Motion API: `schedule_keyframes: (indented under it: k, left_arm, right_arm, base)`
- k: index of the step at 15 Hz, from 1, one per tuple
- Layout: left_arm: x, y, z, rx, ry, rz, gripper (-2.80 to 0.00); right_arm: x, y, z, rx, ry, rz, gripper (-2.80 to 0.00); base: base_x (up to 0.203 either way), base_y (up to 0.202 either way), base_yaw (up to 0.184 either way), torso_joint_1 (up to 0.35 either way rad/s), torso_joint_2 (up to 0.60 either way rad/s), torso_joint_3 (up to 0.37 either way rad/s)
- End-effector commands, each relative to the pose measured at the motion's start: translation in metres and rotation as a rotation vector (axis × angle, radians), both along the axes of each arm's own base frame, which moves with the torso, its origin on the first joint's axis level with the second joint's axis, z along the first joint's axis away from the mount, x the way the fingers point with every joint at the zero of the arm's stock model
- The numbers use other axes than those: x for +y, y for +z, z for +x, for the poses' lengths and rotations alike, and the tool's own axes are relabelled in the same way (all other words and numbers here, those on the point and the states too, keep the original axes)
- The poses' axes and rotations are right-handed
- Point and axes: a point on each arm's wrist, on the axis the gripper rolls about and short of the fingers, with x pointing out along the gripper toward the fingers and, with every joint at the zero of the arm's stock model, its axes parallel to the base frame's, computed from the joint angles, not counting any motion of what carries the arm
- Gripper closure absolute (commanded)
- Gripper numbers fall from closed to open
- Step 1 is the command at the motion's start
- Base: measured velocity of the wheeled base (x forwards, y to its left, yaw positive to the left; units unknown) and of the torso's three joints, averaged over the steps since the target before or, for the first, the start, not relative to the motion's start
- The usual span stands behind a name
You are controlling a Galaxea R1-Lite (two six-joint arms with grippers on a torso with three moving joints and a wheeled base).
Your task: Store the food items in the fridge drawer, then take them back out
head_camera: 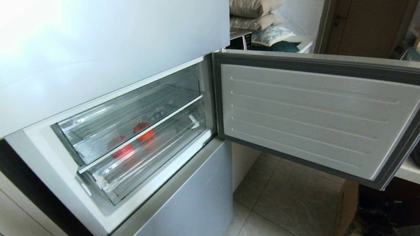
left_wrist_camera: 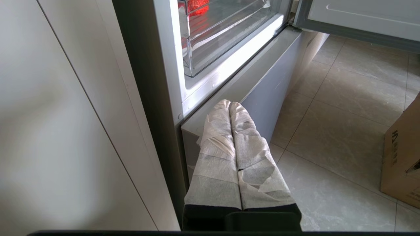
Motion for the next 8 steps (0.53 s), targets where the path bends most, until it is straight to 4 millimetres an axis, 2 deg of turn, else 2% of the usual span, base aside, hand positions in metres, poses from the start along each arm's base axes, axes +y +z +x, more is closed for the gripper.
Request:
schedule_keyframes:
  k: [1,6,8]
  left_arm:
    - [0.000,0.000,0.000,0.000,0.000,0.000,0.00]
    - [0.000,0.000,0.000,0.000,0.000,0.000,0.00]
    - [0.000,0.000,0.000,0.000,0.000,0.000,0.00]
  right_arm:
    - [-0.023,-0.015,0.020,0.022,0.090,0.068,0.00]
    - [-0.035,-0.024,0.040,0.012,0.413,0.242,0.00]
    - [-0.044,-0.026,0.048,0.007,0.434,0.270,0.00]
  base:
    - [0.000,0.000,0.000,0.000,0.00,0.000]
    - [0.000,0.000,0.000,0.000,0.00,0.000]
    - [0.000,0.000,0.000,0.000,0.00,0.000]
